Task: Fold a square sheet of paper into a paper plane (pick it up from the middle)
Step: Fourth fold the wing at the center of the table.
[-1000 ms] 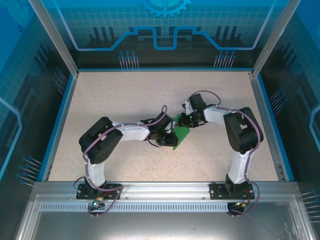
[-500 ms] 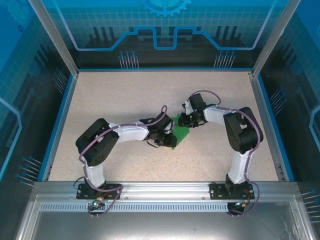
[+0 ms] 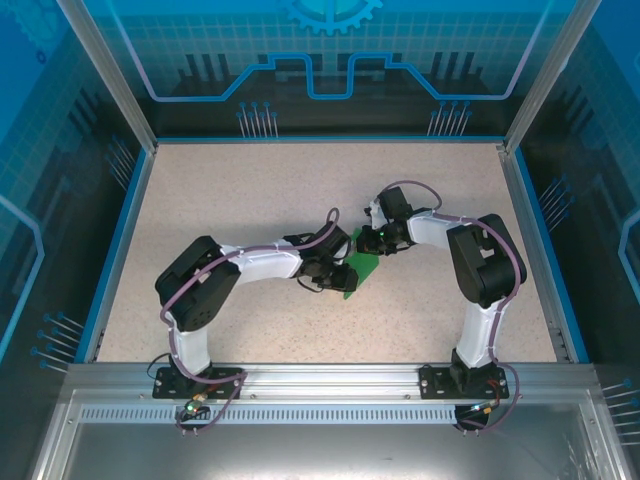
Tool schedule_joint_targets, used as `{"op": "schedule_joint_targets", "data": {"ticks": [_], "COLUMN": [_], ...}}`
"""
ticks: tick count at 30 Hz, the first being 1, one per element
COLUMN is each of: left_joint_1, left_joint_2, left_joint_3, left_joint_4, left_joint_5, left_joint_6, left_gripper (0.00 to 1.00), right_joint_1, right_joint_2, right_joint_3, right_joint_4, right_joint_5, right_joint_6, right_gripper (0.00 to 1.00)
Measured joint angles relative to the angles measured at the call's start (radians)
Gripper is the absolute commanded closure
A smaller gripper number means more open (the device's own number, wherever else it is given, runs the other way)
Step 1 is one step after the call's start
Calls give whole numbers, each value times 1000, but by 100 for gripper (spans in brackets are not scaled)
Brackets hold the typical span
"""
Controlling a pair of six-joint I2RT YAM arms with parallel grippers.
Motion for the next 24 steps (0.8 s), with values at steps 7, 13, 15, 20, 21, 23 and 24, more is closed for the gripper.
{"op": "schedule_joint_targets", "data": {"ticks": [7,13,15,20,21,23,24], "left_joint_1": [-3,-6,-7,-7,-7,-6,-6], "left_joint_2": [19,20,21,23,24,26,26], "left_joint_3": [17,18,19,24,25,25,25], "left_joint_4": [-24,-33,-36,-46,-47,-48,-48], "left_joint_5": [-40,-62,-64,-69,-71,-72,-73], "left_joint_6": [0,0,0,-1,0,0,0], "left_gripper": [66,70,72,79,80,80,81], "right_joint_1": [0,0,0,0,0,0,0], "right_joint_2": [0,0,0,0,0,0,0], "right_joint_3": [0,0,0,0,0,0,0], "right_joint_4": [0,0,0,1,1,1,1], "right_joint_5": [0,0,0,0,0,0,0], "right_joint_6": [0,0,0,0,0,0,0], "right_gripper": [94,94,94,94,94,94,94]}}
